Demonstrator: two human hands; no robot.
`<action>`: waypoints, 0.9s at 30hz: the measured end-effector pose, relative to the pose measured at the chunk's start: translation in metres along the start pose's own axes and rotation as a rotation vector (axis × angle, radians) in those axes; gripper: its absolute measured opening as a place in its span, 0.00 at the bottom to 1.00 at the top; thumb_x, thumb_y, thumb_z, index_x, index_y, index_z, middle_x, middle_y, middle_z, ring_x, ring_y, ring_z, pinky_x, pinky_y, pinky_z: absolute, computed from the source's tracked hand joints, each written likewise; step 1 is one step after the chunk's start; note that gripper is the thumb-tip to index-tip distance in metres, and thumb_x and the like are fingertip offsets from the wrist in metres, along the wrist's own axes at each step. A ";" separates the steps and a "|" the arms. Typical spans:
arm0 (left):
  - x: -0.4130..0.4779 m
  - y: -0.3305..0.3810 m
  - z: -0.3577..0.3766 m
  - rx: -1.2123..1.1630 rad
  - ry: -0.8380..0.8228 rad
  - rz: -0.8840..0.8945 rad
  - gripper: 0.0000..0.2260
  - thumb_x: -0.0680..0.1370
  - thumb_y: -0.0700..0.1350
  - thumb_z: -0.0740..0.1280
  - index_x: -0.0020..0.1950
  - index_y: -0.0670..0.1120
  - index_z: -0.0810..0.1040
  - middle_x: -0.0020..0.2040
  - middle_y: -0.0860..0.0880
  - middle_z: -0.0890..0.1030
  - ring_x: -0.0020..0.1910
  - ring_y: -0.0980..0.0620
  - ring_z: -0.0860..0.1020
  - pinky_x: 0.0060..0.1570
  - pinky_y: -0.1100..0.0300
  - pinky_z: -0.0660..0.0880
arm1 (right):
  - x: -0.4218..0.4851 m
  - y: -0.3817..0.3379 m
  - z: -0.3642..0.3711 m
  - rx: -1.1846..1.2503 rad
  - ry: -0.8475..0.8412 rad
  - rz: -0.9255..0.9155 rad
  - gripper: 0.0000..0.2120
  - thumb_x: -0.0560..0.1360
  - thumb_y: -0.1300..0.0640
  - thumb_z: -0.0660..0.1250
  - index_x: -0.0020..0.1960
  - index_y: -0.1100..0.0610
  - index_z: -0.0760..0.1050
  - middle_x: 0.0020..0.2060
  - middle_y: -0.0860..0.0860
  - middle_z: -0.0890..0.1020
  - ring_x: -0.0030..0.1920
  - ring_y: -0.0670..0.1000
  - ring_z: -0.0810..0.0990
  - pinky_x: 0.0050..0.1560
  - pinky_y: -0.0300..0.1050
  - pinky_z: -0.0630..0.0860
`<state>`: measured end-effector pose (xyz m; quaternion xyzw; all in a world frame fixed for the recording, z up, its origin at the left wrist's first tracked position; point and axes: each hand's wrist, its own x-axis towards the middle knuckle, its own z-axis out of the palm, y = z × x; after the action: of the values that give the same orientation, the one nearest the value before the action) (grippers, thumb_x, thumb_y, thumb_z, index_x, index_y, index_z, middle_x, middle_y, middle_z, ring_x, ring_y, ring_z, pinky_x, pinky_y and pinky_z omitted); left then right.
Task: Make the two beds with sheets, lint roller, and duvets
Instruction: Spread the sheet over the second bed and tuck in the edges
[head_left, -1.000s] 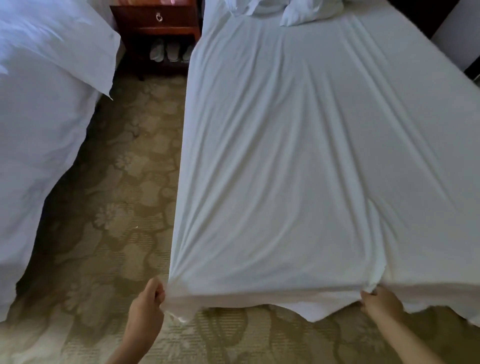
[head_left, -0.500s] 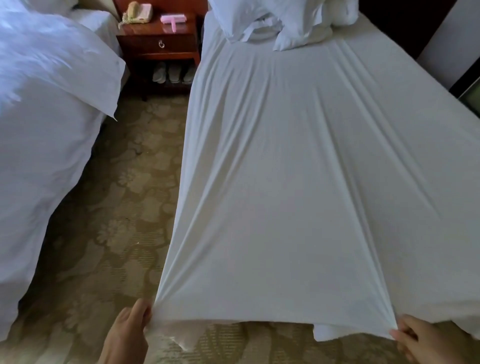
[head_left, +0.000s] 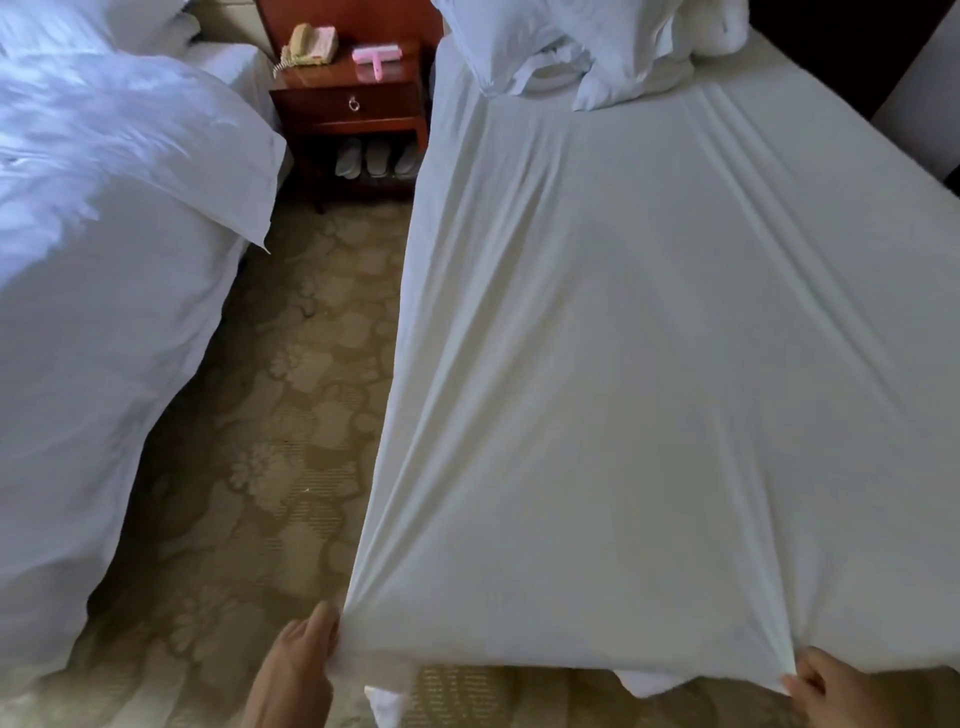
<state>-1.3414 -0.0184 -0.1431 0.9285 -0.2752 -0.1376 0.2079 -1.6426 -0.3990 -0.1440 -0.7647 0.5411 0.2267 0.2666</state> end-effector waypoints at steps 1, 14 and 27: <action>0.003 -0.005 0.011 -0.030 -0.048 -0.053 0.18 0.57 0.33 0.61 0.43 0.48 0.64 0.24 0.56 0.63 0.28 0.53 0.61 0.24 0.64 0.63 | 0.001 0.000 0.001 -0.032 0.017 -0.022 0.27 0.65 0.66 0.75 0.24 0.52 0.59 0.21 0.47 0.63 0.27 0.50 0.66 0.31 0.36 0.58; 0.019 -0.022 0.042 -0.105 -0.165 -0.324 0.14 0.75 0.35 0.63 0.36 0.50 0.63 0.28 0.50 0.72 0.29 0.49 0.69 0.31 0.55 0.65 | 0.018 -0.018 0.028 0.008 0.072 0.082 0.18 0.76 0.60 0.65 0.31 0.56 0.61 0.29 0.52 0.69 0.36 0.55 0.70 0.39 0.46 0.63; 0.121 -0.056 0.091 -0.795 -0.378 -0.928 0.07 0.71 0.36 0.59 0.42 0.38 0.76 0.32 0.48 0.79 0.33 0.50 0.75 0.31 0.64 0.69 | -0.017 -0.148 0.067 0.048 0.143 -0.221 0.10 0.76 0.54 0.62 0.36 0.52 0.71 0.32 0.48 0.78 0.40 0.51 0.78 0.39 0.46 0.71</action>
<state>-1.2518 -0.0731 -0.2657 0.7628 0.1954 -0.4664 0.4030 -1.5115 -0.3033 -0.1597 -0.8273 0.4762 0.1278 0.2692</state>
